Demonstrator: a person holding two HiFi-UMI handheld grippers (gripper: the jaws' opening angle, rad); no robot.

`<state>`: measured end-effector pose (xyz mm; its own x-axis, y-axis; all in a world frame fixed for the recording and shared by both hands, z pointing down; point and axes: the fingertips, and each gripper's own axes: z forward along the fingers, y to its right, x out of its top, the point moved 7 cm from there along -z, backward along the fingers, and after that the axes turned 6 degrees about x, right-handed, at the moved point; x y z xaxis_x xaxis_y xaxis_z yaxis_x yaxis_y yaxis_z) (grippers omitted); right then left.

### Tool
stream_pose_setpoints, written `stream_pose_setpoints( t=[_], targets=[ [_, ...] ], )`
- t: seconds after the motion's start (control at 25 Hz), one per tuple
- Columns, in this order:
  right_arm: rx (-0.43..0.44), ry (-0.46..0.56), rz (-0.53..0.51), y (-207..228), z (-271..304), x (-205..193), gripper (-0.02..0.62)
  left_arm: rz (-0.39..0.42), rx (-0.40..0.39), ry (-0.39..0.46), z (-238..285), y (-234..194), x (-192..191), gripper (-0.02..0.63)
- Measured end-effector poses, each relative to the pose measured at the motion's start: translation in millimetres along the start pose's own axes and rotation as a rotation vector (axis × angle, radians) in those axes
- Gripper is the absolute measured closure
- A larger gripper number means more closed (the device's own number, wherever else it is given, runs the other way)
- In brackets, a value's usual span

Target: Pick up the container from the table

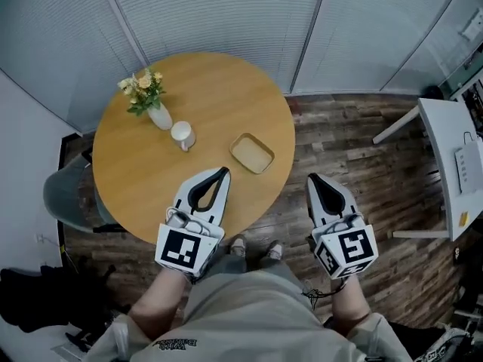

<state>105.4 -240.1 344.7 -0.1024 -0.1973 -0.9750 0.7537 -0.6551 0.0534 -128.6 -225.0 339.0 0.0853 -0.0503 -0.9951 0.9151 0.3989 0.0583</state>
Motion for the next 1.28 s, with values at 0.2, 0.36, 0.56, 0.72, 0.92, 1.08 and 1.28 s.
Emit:
stream_pose_setpoints(
  t=[0.2, 0.36, 0.56, 0.72, 0.92, 1.08, 1.28],
  targets=[
    [0.009, 0.003, 0.006, 14.0, 12.4, 0.8, 0.563, 0.007, 0.014, -0.018, 12.5, -2.5, -2.0, 0.586],
    [0.012, 0.004, 0.000, 25.2, 28.0, 0.4, 0.561, 0.010, 0.024, -0.028, 24.9, -8.9, -5.6, 0.586],
    [0.055, -0.034, -0.013, 38.2, 56.1, -5.0, 0.561, 0.037, 0.028, -0.037, 43.2, -18.8, -13.7, 0.586],
    [0.055, -0.066, -0.021, 52.5, 80.5, -12.4, 0.560, 0.046, 0.020, -0.052, 57.7, -22.5, -20.2, 0.586],
    [0.069, -0.134, 0.003, 70.9, 118.2, -37.4, 0.531, 0.039, 0.011, -0.075, 75.5, -28.1, -35.1, 0.586],
    [0.083, -0.190, 0.022, 82.8, 145.1, -59.9, 0.517, 0.028, 0.003, -0.087, 90.4, -33.5, -53.2, 0.586],
    [0.109, -0.273, 0.038, 89.8, 177.0, -93.9, 0.514, -0.009, 0.029, -0.127, 107.8, -42.5, -78.4, 0.586]
  ],
)
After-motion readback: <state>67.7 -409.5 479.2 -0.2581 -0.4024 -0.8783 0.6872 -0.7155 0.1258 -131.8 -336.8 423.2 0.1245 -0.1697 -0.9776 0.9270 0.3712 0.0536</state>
